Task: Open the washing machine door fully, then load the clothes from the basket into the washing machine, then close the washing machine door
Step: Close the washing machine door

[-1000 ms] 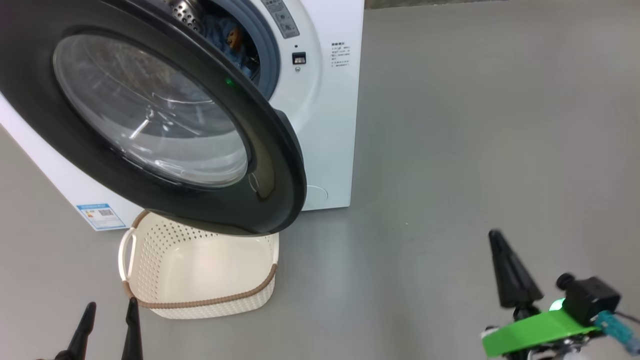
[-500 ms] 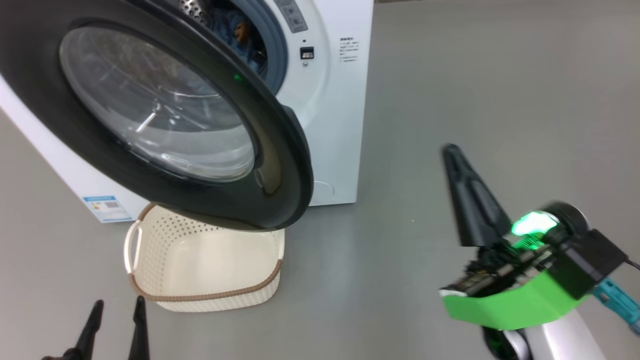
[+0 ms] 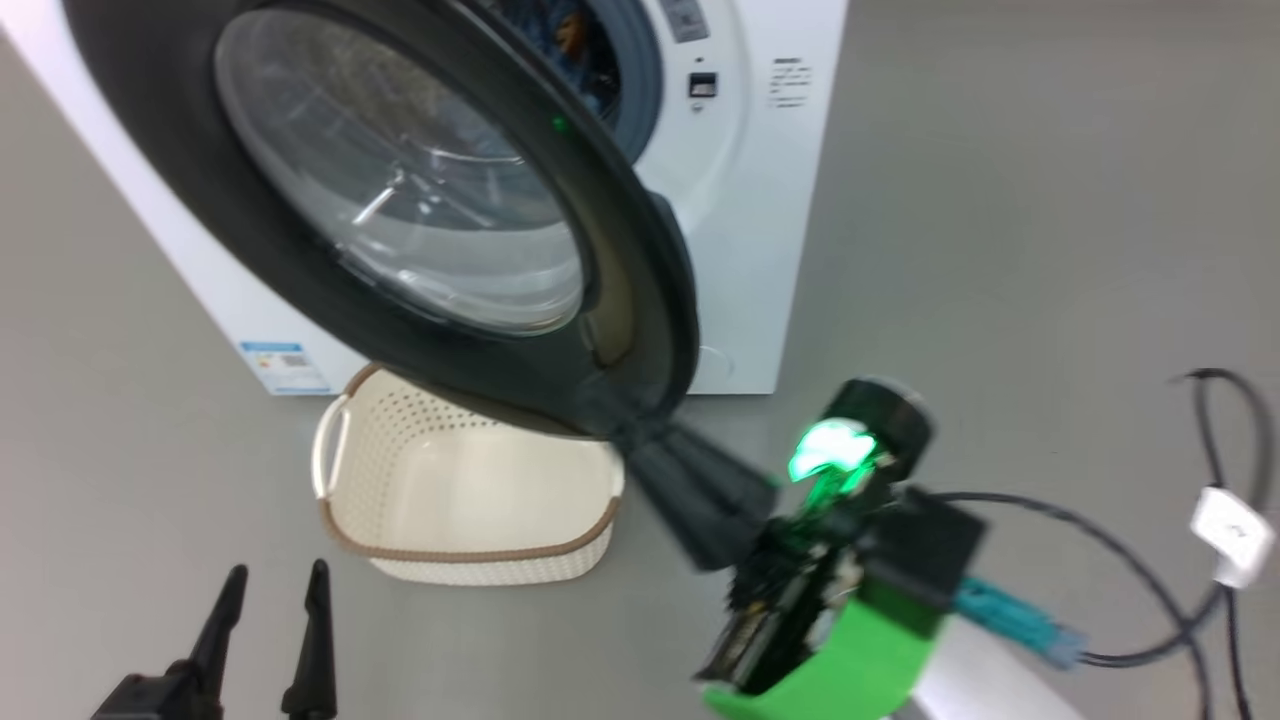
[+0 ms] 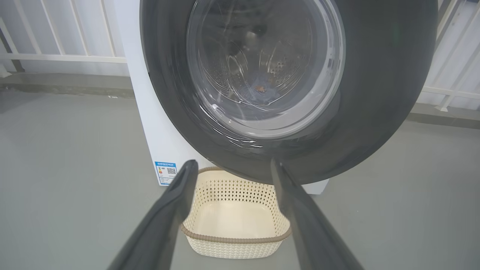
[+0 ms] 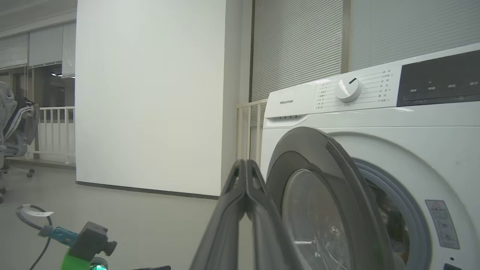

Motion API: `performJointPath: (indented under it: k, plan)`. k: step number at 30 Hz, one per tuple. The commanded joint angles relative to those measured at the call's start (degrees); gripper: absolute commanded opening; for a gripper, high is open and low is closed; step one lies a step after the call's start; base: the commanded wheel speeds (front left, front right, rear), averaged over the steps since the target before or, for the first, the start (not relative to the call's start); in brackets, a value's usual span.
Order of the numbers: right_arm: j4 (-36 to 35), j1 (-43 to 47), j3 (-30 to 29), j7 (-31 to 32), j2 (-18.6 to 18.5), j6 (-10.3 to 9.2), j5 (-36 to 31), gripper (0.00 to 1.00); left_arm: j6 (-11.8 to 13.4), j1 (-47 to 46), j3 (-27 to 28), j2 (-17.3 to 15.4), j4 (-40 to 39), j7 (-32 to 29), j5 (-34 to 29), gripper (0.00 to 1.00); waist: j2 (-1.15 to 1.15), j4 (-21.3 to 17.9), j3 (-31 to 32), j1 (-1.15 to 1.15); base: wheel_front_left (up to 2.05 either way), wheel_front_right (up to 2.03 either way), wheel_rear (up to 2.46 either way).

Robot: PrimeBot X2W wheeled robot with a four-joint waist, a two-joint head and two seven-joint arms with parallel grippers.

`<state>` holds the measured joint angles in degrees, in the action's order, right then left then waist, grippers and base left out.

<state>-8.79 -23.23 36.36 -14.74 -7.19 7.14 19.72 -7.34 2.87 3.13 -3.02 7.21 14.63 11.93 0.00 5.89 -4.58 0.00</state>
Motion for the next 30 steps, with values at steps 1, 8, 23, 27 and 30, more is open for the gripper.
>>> performJointPath:
  k: [1, 8, 23, 27, 30]
  plan:
    - [-0.30, -1.64, 2.22, -0.23, 0.78, 0.35, 1.11, 0.00, -0.14, -2.72, 1.36, -0.61, -0.93, 0.37, 0.29, 1.00, 0.00, 1.77, -1.01, 0.00, 0.00, 0.00, 0.00]
    - [6.22, -3.74, 10.93, 0.24, 0.19, 0.35, 4.11, 0.00, -0.14, -4.32, -0.21, -0.67, -0.92, 0.37, 0.68, 1.00, 0.00, 4.34, -2.92, 0.00, 0.00, 0.00, 0.00]
    - [19.26, -6.27, 9.03, -0.14, 0.27, 0.35, 4.21, 0.00, -0.14, -7.63, -1.85, -0.52, -0.65, 0.37, 1.59, 1.00, 0.00, 6.19, -8.09, 0.00, 0.00, 0.00, 0.00]
    - [21.04, -6.82, 5.28, -0.22, 0.45, 0.35, 2.75, 0.00, -0.14, -8.88, -2.46, -0.52, -0.64, 0.37, 1.94, 1.00, 0.00, 6.42, -10.38, 0.00, 0.00, 0.00, 0.00]
    - [21.25, -7.46, 2.12, -0.24, 0.52, 0.35, 1.15, 0.00, -0.14, -10.02, -3.18, -0.55, -0.68, 0.37, 2.17, 1.00, 0.00, 6.75, -12.28, 0.00, 0.00, 0.00, 0.00]
